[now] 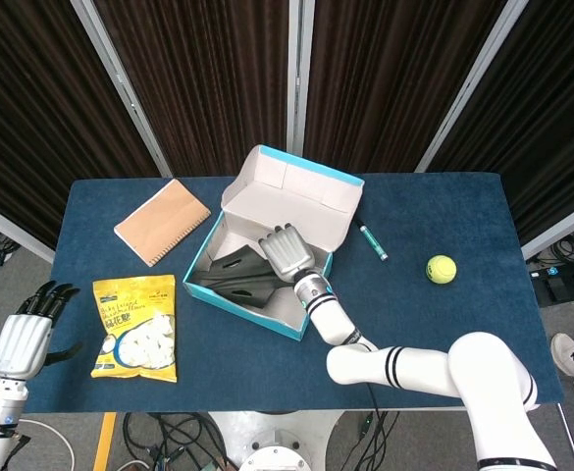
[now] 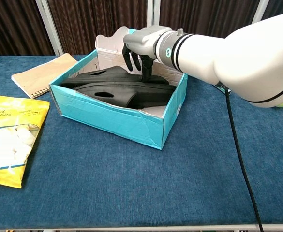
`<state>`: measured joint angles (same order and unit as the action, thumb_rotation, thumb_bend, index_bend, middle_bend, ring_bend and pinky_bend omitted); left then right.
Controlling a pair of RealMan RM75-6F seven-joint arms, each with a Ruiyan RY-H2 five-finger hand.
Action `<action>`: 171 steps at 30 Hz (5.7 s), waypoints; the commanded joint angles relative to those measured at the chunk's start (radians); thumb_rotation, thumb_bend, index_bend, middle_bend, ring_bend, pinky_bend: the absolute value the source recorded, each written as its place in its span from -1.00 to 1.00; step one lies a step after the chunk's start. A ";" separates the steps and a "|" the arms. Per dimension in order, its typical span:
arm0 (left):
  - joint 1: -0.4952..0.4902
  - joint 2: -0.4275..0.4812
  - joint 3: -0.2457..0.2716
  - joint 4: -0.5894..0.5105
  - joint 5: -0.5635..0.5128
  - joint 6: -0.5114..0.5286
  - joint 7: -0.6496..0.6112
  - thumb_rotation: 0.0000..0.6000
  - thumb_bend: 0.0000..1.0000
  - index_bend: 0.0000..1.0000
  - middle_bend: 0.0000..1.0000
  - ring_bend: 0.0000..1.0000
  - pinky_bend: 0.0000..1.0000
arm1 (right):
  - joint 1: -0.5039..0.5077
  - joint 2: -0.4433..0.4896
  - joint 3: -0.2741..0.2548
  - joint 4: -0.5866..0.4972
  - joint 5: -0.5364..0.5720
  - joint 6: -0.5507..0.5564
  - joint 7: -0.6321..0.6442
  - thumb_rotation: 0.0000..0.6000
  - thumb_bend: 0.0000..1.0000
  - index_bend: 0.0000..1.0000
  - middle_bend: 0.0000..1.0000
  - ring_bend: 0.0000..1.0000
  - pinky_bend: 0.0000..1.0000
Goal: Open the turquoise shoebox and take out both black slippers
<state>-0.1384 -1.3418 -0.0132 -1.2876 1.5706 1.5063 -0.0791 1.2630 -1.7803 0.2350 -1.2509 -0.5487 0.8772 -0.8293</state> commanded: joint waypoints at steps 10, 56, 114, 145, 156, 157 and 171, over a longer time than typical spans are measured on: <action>0.001 0.001 0.000 0.002 -0.003 -0.003 0.000 1.00 -0.83 -0.63 -0.69 -0.82 -0.44 | 0.011 -0.013 -0.009 0.023 0.030 -0.013 -0.025 1.00 -0.65 -0.22 -0.16 -0.50 -0.37; -0.007 -0.002 0.003 0.007 -0.001 -0.016 -0.010 1.00 -0.83 -0.62 -0.69 -0.82 -0.44 | 0.035 0.001 -0.009 0.020 0.086 -0.021 -0.005 1.00 -0.60 -0.38 -0.20 -0.58 -0.43; -0.016 -0.007 0.005 -0.007 0.004 -0.025 0.000 1.00 -0.83 -0.62 -0.69 -0.82 -0.39 | -0.185 0.012 0.051 -0.035 -0.501 0.294 0.304 1.00 -0.20 0.74 0.50 0.23 -0.07; -0.037 -0.006 0.012 -0.077 0.034 -0.031 0.063 1.00 -0.82 -0.62 -0.69 -0.82 -0.40 | -0.827 0.293 -0.292 -0.375 -0.835 0.795 0.306 1.00 -0.20 0.75 0.50 0.23 -0.07; -0.042 -0.009 0.013 -0.087 0.037 -0.033 0.079 1.00 -0.83 -0.62 -0.69 -0.82 -0.39 | -0.873 0.314 -0.258 -0.341 -0.792 0.690 0.304 1.00 -0.21 0.75 0.50 0.23 -0.08; -0.042 -0.009 0.013 -0.087 0.037 -0.033 0.079 1.00 -0.83 -0.62 -0.69 -0.82 -0.40 | -0.874 0.315 -0.254 -0.345 -0.786 0.678 0.303 1.00 -0.22 0.75 0.50 0.23 -0.08; -0.041 -0.010 0.015 -0.084 0.034 -0.033 0.081 1.00 -0.83 -0.62 -0.69 -0.82 -0.40 | -0.848 0.401 -0.213 -0.457 -0.660 0.449 0.269 1.00 -0.80 0.18 0.19 -0.16 -0.33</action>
<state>-0.1791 -1.3518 0.0016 -1.3714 1.6044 1.4733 0.0015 0.4083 -1.3928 0.0150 -1.6923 -1.2239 1.3451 -0.5576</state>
